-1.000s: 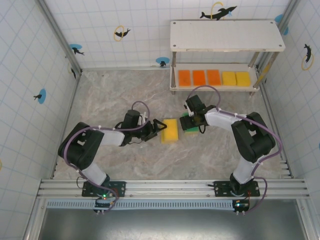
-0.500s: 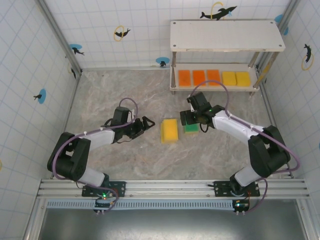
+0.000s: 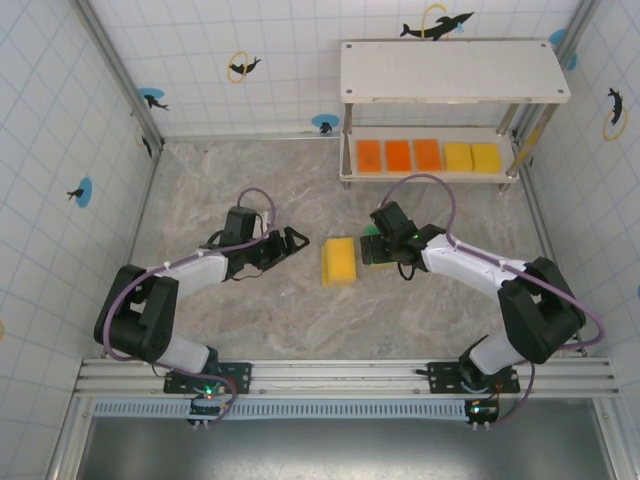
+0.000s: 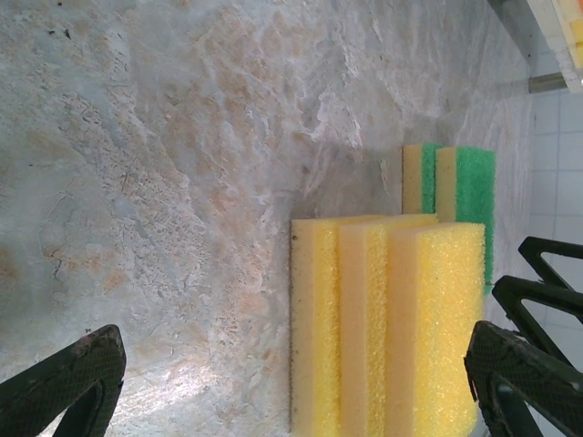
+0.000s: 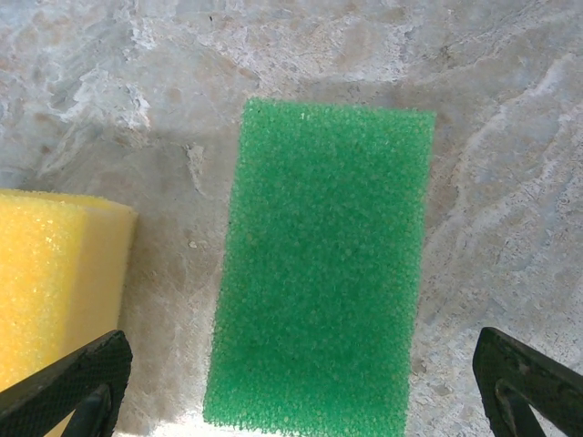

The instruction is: Place and organize the cleaning sponges onto the shelf

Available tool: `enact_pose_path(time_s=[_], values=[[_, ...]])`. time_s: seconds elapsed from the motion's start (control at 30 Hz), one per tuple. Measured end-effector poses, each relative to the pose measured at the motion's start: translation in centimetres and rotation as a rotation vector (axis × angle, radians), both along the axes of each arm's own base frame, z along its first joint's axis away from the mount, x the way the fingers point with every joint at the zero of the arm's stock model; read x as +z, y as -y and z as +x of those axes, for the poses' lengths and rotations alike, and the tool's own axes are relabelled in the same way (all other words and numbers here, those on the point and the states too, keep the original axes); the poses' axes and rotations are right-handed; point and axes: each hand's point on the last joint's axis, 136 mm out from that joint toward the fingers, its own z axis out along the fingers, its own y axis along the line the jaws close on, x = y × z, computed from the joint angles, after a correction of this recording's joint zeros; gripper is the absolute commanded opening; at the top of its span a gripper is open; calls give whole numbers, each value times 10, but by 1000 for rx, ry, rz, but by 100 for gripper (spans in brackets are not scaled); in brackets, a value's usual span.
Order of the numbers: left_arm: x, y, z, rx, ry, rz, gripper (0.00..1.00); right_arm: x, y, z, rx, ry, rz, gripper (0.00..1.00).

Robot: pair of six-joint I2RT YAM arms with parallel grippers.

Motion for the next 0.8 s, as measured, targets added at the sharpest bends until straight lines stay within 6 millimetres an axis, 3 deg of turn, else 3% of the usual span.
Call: enact_pose_path(time_s=[0.53,0.8], values=[[0,0,0,-1,1,1,98,-24,1,3,-21,-36,-38,100],[0,0,0,0,1,2,97,-31,2,4,-24,-44,-52,94]])
